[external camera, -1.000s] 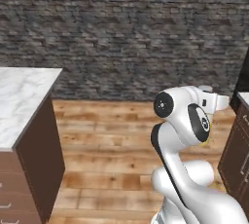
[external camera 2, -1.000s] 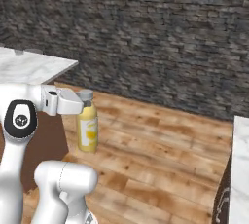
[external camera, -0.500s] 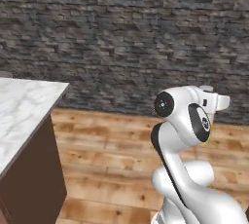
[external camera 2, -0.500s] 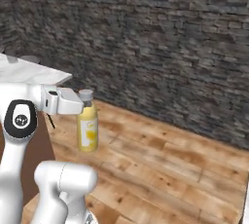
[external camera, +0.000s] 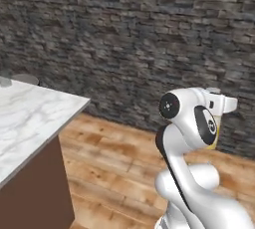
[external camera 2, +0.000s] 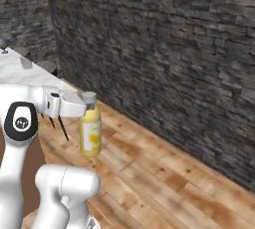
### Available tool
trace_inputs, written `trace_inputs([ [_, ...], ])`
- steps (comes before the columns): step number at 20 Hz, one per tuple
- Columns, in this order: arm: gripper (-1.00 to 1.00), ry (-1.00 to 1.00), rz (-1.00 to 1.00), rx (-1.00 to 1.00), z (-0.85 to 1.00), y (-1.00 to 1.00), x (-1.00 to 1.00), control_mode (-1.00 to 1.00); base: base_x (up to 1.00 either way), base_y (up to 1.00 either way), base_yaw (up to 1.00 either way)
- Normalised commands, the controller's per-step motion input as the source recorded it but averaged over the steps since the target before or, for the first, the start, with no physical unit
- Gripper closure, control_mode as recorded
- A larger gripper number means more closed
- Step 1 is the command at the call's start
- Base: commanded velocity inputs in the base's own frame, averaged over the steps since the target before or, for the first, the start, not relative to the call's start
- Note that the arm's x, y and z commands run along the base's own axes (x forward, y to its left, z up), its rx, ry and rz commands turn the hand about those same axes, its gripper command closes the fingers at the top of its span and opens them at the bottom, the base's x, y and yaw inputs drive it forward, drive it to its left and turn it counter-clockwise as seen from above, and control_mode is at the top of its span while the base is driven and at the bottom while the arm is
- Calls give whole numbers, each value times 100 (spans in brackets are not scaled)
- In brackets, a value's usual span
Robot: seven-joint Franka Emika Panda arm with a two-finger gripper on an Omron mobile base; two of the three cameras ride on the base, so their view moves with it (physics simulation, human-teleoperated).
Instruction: There is a wine glass and glass cup on the dining counter. Place the wine bottle next to the wine glass and the juice bottle next to the glass cup.
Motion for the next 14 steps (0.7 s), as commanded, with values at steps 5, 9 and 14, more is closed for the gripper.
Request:
trace_inputs([
  [5,100,0,0,0,0,0,0,100,100,-23,62],
  [9,100,0,0,0,0,0,0,100,99,-28,62],
  [14,100,0,0,0,0,0,0,100,68,-51,56],
])
